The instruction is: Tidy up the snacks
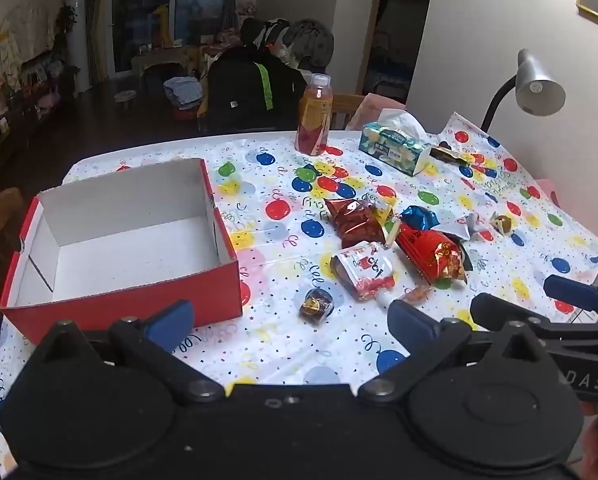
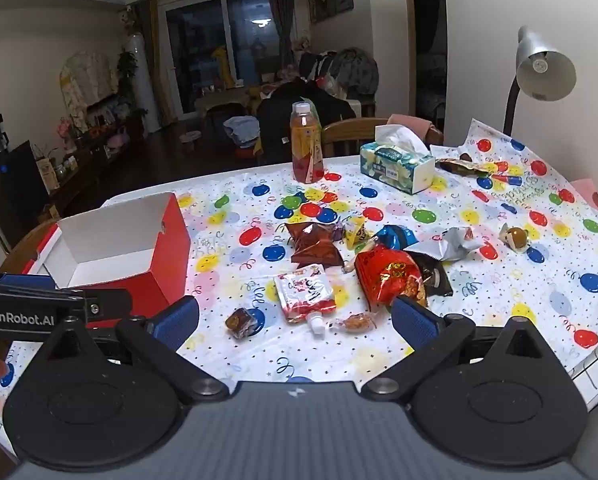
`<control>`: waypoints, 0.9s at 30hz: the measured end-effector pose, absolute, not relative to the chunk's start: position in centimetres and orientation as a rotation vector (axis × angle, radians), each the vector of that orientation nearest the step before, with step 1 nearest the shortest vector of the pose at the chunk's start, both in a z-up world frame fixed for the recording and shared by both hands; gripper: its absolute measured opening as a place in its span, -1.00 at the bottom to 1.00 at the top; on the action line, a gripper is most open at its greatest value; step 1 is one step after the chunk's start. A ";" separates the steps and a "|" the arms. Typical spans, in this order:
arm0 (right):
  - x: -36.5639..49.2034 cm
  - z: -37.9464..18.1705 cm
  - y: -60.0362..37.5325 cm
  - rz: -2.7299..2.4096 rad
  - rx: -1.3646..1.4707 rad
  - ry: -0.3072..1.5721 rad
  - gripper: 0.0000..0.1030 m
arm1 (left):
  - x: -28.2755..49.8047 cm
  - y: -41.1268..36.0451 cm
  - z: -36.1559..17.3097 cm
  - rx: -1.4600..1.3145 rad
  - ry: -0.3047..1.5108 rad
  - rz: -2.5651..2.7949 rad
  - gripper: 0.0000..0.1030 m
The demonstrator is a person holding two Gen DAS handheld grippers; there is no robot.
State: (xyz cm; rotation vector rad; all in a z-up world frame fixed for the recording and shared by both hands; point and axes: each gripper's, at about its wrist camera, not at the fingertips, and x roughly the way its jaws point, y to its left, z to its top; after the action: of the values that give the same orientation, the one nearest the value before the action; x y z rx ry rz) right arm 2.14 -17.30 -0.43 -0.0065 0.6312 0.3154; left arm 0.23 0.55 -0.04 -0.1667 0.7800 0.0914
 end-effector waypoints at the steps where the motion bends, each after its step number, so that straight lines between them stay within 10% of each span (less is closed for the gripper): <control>1: 2.0 0.0 -17.4 0.315 -0.007 0.628 1.00 | 0.3 0.5 0.0 -0.161 0.781 0.096 0.99; 27: 1.7 -0.2 -18.5 0.275 0.040 0.640 1.00 | -0.8 -0.8 0.7 -0.118 0.740 0.099 1.00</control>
State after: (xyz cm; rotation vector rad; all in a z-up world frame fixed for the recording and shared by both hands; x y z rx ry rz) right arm 1.72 -18.46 -0.16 0.0401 0.6396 0.2746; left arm -0.84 -0.79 0.65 -0.1178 0.7399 0.0986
